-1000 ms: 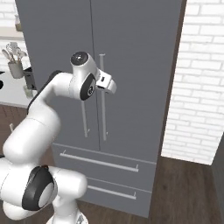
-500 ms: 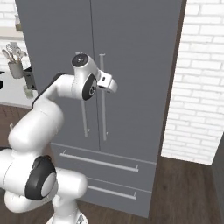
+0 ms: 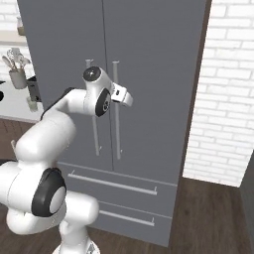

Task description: Grab a lemon wedge from the fridge and one ice cube from the ice bowl, and put them in the glass of lemonade.

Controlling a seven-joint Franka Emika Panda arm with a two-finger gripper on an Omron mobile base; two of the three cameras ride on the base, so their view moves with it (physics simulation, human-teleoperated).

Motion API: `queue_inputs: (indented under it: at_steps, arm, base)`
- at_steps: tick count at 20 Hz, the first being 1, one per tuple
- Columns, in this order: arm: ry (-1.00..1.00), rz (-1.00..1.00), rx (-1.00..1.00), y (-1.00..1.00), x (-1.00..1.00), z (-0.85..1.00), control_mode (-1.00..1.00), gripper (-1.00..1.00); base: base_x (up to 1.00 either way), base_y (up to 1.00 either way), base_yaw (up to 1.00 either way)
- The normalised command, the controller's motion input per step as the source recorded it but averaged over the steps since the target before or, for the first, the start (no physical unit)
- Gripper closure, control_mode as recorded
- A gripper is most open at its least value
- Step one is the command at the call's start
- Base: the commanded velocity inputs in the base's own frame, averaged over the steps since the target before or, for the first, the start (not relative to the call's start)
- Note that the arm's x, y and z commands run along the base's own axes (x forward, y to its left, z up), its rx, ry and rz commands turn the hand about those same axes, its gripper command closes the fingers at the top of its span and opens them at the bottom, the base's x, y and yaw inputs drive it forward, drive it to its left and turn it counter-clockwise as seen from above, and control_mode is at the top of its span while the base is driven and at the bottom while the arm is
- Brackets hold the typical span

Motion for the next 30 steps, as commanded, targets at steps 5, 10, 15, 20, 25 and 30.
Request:
queue_inputs:
  at_steps: [5,10,15,20,25,30]
  arm:
    - [0.00,0.00,0.00,0.00,0.36,-0.38,-1.00,-1.00]
    - [0.00,0.00,0.00,0.00,0.47,-0.37,-1.00,-1.00]
    - [0.01,0.00,0.00,0.00,0.51,-0.33,-1.00,-1.00]
    - [0.06,0.00,0.00,0.00,0.14,0.00,-1.00,-1.00]
    - [0.03,0.00,0.00,0.00,0.01,0.00,-1.00,1.00]
    - [0.01,0.00,0.00,0.00,0.00,0.00,-1.00,1.00]
  base:
    - [0.00,0.00,0.00]
    - [0.00,0.00,0.00]
    - [0.00,0.00,0.00]
    - [0.00,0.00,0.00]
    - [0.00,0.00,0.00]
    - [0.00,0.00,0.00]
